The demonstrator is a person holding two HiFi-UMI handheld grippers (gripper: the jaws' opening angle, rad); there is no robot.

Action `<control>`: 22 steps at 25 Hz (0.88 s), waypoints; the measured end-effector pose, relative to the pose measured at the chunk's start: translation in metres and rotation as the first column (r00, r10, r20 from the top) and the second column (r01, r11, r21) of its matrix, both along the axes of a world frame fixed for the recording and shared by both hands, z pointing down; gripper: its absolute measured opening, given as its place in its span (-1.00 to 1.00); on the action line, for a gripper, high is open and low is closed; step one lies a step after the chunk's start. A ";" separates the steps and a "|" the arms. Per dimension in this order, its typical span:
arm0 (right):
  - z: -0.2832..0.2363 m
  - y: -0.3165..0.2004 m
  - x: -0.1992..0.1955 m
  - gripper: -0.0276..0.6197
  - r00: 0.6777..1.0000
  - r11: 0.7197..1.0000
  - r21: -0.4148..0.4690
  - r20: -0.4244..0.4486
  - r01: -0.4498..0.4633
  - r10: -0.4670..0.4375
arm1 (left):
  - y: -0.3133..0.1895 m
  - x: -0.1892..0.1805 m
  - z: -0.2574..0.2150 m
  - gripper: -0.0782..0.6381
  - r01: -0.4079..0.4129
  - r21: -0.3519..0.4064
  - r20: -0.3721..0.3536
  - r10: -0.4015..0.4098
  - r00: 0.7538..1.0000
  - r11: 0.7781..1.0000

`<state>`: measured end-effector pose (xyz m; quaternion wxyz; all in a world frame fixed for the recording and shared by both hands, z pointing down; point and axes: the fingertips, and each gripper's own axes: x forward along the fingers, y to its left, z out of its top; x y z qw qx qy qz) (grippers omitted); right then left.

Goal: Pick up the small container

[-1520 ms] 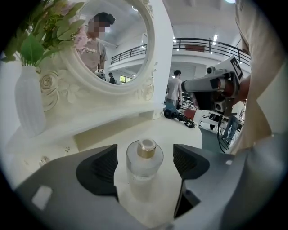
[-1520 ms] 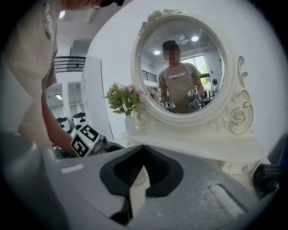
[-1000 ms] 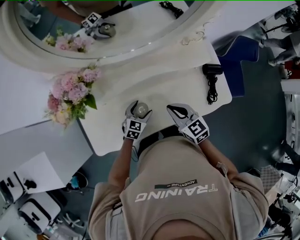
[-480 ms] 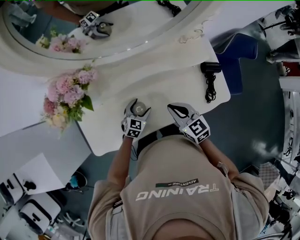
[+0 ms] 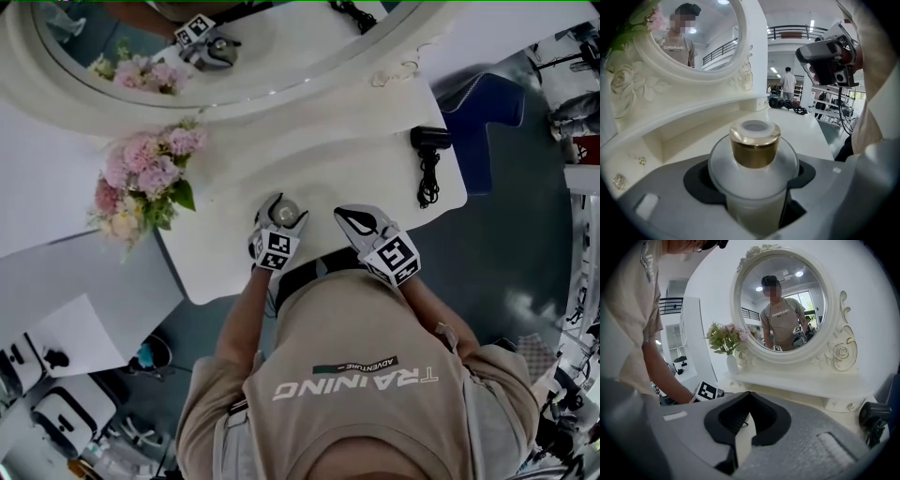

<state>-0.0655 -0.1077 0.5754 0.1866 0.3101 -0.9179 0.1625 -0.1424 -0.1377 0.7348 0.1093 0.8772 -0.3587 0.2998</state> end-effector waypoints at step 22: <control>0.002 0.010 -0.026 -0.91 0.995 0.996 0.025 0.041 0.089 -0.090 | 0.037 -0.050 -0.059 0.21 0.194 -0.033 -0.072 -0.196 0.978 0.980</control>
